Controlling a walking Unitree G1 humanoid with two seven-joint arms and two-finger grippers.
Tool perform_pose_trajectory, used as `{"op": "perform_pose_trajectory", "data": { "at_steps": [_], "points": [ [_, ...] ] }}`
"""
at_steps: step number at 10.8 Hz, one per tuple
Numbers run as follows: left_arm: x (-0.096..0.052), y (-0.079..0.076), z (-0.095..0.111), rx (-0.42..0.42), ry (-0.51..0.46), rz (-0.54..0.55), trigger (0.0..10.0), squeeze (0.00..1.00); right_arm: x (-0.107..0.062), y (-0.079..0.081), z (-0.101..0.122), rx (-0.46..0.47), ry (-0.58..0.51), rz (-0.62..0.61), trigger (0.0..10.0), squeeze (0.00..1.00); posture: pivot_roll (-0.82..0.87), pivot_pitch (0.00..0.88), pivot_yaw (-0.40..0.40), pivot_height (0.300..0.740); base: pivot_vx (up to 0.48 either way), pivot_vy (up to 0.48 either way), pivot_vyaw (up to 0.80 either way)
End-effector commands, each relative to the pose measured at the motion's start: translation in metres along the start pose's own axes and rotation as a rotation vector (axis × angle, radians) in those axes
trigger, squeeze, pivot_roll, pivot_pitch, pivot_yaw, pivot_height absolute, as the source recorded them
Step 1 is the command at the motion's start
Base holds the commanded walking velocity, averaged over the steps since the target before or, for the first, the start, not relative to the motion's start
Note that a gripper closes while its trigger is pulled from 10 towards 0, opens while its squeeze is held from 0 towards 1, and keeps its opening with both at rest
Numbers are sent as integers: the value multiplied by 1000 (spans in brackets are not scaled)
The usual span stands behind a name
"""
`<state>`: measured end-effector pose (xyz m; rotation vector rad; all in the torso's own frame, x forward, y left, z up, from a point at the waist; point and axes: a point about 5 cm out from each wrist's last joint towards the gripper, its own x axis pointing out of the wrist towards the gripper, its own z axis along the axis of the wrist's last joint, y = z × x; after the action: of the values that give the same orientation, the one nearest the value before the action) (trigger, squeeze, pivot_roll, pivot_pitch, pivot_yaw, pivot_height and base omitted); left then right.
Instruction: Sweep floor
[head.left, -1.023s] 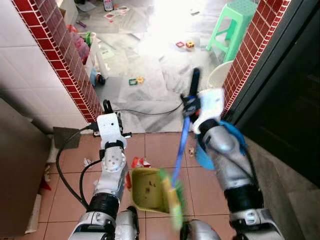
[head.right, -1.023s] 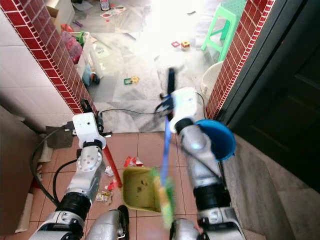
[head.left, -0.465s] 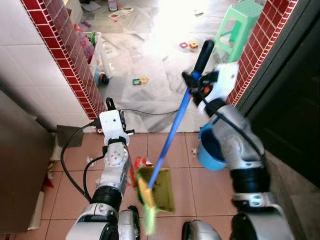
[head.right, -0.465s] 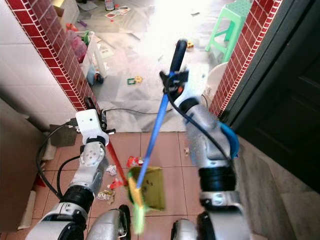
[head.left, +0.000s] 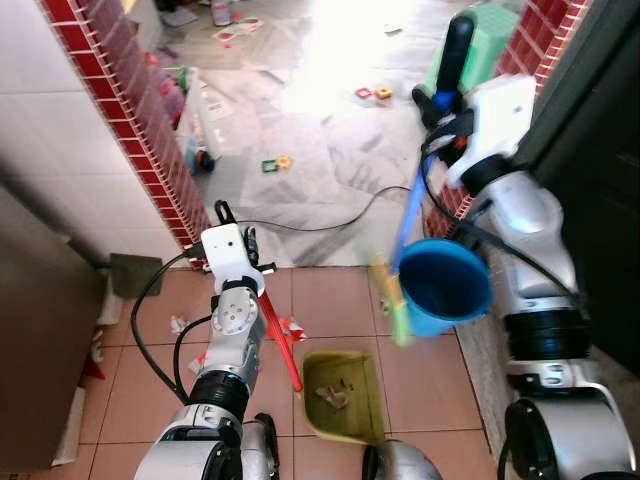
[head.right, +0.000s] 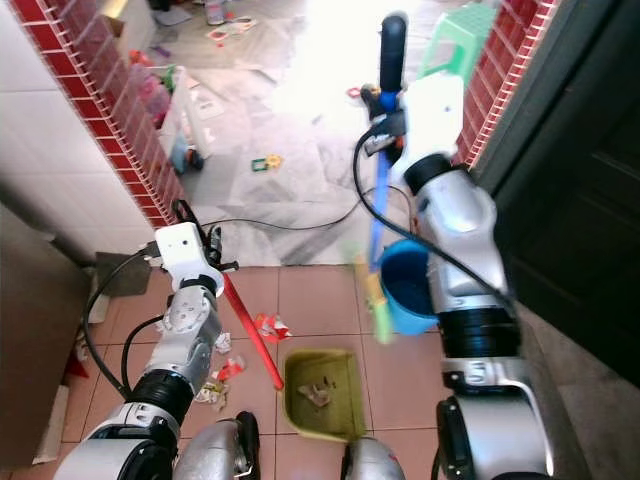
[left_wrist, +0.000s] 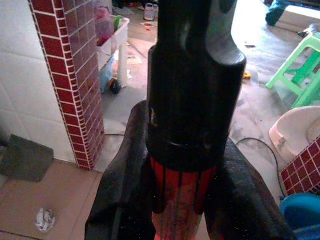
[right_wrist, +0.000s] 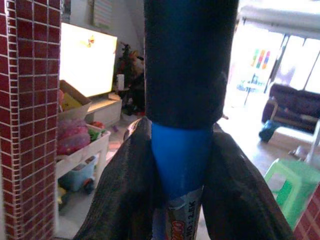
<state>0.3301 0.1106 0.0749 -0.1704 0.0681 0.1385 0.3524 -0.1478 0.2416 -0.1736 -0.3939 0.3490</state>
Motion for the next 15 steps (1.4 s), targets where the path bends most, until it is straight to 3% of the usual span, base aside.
{"op": "perform_pose_trajectory", "data": {
  "at_steps": [1, 5, 6, 8, 11, 15],
  "points": [
    [6, 2, 17, 43, -82, -23, 10000, 0, -10, 1, -8, -46, 21, -9, 10000, 0, -127, 65, 50, 740, 0, 0, 0],
    [-4, 13, 31, 87, -170, -51, 10000, 0, -46, 20, -49, -44, 144, -60, 10000, 0, -98, 48, 58, 740, 0, 0, 0],
    [-15, 17, 42, 65, -201, -45, 10000, 0, -66, 35, -67, 19, 200, -91, 10000, 0, -84, 28, 49, 740, 0, 0, 0],
    [-20, 20, 44, 63, -213, -47, 10000, 0, -64, 40, -72, 44, 222, -125, 10000, 0, -81, 24, 62, 740, 0, 0, 0],
    [-19, 16, 48, 40, -191, -61, 10000, 0, -58, 39, -71, 44, 214, -138, 10000, 0, -85, 24, 66, 740, 0, 0, -800],
    [-20, -12, 54, -85, -137, -186, 10000, 0, -54, 43, -77, 72, 253, -184, 10000, 0, -107, 36, 77, 740, 0, 0, -800]
  ]
}}
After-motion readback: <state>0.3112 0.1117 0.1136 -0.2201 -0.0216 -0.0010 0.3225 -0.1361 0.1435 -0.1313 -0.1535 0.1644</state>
